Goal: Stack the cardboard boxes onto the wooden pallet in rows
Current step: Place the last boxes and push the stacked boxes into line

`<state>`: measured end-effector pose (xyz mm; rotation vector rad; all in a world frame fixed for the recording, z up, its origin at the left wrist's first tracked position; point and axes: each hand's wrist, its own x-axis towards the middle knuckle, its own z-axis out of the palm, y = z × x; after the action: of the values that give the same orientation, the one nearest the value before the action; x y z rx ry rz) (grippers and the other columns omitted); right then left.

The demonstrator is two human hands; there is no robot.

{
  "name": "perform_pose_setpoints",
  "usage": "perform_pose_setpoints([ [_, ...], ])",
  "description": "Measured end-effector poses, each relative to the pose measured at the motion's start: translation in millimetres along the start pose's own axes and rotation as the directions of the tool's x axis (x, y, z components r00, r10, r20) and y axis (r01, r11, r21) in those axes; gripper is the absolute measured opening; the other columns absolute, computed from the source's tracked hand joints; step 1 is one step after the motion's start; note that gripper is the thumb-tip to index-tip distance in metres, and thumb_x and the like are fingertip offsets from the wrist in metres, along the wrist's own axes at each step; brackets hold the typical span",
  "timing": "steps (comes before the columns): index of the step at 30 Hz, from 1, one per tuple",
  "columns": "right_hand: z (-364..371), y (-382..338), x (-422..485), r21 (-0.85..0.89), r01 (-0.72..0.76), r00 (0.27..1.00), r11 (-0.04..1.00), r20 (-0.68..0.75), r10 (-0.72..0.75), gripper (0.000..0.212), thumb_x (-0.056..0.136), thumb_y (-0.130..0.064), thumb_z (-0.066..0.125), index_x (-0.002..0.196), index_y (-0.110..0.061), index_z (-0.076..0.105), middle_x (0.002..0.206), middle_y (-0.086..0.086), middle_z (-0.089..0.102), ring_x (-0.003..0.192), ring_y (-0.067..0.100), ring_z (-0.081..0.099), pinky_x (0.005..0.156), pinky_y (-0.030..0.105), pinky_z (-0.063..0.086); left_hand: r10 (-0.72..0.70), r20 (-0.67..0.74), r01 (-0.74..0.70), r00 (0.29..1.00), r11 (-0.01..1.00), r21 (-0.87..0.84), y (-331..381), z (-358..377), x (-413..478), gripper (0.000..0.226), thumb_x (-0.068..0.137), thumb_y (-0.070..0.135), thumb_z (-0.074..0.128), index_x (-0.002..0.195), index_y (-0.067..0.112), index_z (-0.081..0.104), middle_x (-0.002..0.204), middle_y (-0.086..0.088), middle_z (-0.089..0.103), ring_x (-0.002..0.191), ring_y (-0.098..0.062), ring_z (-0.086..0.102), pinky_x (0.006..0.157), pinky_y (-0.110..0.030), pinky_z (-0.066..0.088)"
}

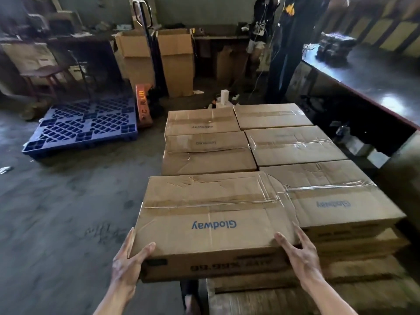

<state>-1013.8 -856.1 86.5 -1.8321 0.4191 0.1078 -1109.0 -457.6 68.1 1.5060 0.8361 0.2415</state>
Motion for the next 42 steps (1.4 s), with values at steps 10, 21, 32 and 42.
perform_pose_setpoints([
  [10, 52.8, 13.9, 85.8, -0.120, -0.108, 0.993, 0.987, -0.052, 0.102, 0.092, 0.063, -0.065, 0.073, 0.147, -0.037, 0.046, 0.156, 0.000, 0.042, 0.145, 0.031, 0.035, 0.118, 0.055, 0.028, -0.110, 0.013, 0.110, 0.994, 0.994, 0.018, -23.7, 42.0, 98.3, 0.088, 0.038, 0.052, 0.095, 0.111, 0.076, 0.051, 0.144, 0.005, 0.055, 0.126, -0.028, 0.056, 0.105, -0.057, 0.046],
  [21, 74.3, 37.3, 111.6, -0.542, -0.286, 0.950, 0.790, -0.267, 0.161, 0.073, 0.079, -0.064, 0.070, 0.146, -0.042, 0.047, 0.151, 0.016, 0.019, 0.135, 0.046, 0.026, 0.106, 0.058, 0.037, -0.132, 0.007, 0.130, 0.991, 0.984, 0.126, -44.3, 62.4, 100.3, 0.095, 0.065, 0.023, 0.092, 0.145, 0.044, 0.045, 0.147, 0.008, 0.052, 0.124, -0.013, 0.052, 0.114, -0.036, 0.033],
  [32, 66.5, 9.8, 98.5, -0.633, -0.164, 0.986, 0.757, -0.109, 0.123, 0.073, 0.091, -0.047, 0.068, 0.153, -0.045, 0.030, 0.164, 0.013, 0.009, 0.150, 0.039, 0.007, 0.115, 0.062, 0.022, -0.048, 0.126, -0.038, 0.991, 0.797, 0.603, -13.6, 50.9, 94.0, 0.100, 0.081, 0.038, 0.082, 0.159, 0.024, 0.021, 0.155, -0.003, 0.043, 0.142, -0.030, 0.041, 0.115, -0.043, 0.033],
  [42, 43.3, -82.5, 20.7, -0.687, 0.119, 0.992, 0.717, 0.052, -0.115, 0.066, 0.099, -0.050, 0.054, 0.156, -0.027, 0.028, 0.163, 0.016, 0.022, 0.149, 0.039, 0.020, 0.117, 0.055, 0.025, 0.380, 0.175, -0.388, 0.908, 0.610, 0.691, 98.7, 30.1, 2.6, 0.071, 0.092, 0.038, 0.068, 0.153, 0.018, 0.039, 0.157, -0.003, 0.039, 0.145, -0.027, 0.036, 0.118, -0.048, 0.029],
])
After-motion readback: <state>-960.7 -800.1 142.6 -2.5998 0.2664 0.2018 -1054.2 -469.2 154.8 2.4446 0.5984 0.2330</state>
